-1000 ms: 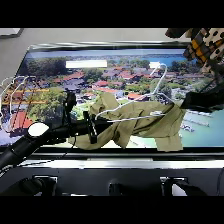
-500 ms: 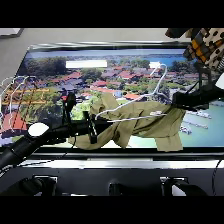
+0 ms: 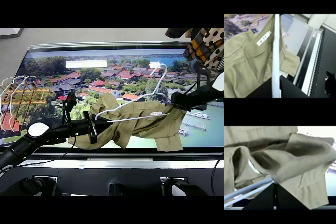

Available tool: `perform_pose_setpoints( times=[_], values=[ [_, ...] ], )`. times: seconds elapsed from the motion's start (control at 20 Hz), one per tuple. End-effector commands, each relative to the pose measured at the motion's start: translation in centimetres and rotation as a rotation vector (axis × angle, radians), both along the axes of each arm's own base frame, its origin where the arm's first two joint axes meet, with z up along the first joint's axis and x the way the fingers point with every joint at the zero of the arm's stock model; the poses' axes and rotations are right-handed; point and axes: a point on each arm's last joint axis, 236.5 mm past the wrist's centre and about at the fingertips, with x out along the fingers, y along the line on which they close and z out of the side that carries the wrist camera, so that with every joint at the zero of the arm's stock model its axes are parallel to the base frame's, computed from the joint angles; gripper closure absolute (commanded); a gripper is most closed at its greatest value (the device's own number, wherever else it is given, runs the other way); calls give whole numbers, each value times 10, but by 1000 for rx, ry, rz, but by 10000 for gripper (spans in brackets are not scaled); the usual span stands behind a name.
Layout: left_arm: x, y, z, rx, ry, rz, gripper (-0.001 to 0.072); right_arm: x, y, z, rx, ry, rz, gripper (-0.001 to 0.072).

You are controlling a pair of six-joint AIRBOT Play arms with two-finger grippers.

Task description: Fold the clothes and pants, and hang the long-sleeved shirts on hangers.

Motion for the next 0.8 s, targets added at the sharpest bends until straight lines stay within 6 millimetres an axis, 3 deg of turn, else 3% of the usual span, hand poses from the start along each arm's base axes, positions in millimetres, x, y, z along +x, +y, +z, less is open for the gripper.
perform_pose_setpoints(
  times=[0.0, 0.15, 0.6, 0.75],
  values=[
    [0, 0, 0, 1, 0, 0, 677, 4, 2, 4, 12, -30, -12, 675],
    [0, 0, 0, 1, 0, 0, 677, 2, 8, 20, 38, -75, -26, 676],
    [0, 0, 0, 1, 1, -2, 677, -8, 60, 113, 250, -283, 47, 676],
    [-1, -1, 0, 0, -2, -5, 677, -9, 69, 134, 283, -322, 69, 676]
  ],
)
